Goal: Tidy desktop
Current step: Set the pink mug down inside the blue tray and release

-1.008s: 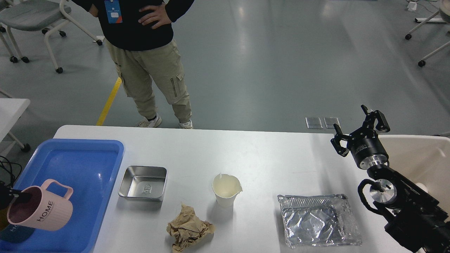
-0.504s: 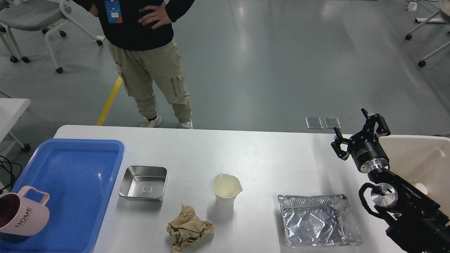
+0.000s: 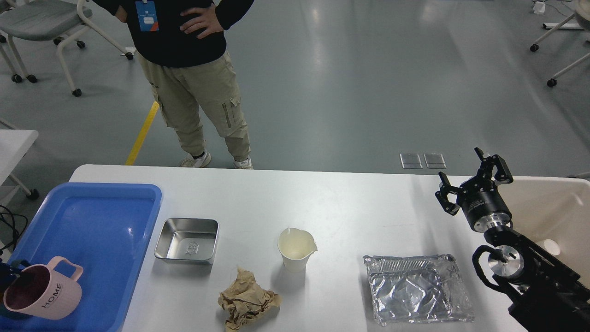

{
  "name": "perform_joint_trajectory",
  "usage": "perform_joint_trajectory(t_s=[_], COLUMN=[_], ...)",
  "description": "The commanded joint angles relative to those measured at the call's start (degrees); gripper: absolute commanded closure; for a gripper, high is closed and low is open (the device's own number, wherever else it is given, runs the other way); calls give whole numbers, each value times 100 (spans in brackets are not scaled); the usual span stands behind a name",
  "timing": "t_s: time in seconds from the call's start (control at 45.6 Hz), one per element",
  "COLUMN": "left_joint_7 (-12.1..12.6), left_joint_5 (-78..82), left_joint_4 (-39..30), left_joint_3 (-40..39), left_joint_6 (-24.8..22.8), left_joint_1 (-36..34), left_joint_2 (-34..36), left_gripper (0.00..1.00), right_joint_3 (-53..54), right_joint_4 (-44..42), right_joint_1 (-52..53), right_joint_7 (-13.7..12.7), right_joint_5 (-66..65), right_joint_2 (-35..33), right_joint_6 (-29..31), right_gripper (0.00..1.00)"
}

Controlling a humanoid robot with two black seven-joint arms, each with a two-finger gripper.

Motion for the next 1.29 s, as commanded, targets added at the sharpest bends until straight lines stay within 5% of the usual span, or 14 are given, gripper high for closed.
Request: perform_joint_trajectory(t_s=[0.0,0.46,0.811,0.942,1.271], left_joint_7=[1,1,1,1,1], left_joint_5=[-25,-227,-465,-482,-2018], left_joint_4=[269,673,708,700,621], left_joint_3=[5,5,5,5,-30], left_joint_6=[29,29,38,29,-85], left_joint_1=[55,213,231,239,257], left_joint_2=[-341,-781,-772,-746,-579], left_gripper=[95,92,48,25,13], right_joint_3=[9,9,17,17,-27], right_joint_4=[-1,-1,-1,-1,-9], right_joint_1=[-8,-8,1,1,63], right_joint_7=[0,0,0,0,0], right_joint_5=[-1,-1,-1,-1,-9], right_joint_2=[-19,-27,-19,-19,-10], right_joint_6=[0,0,0,0,-17], right_gripper=[0,0,0,0,0])
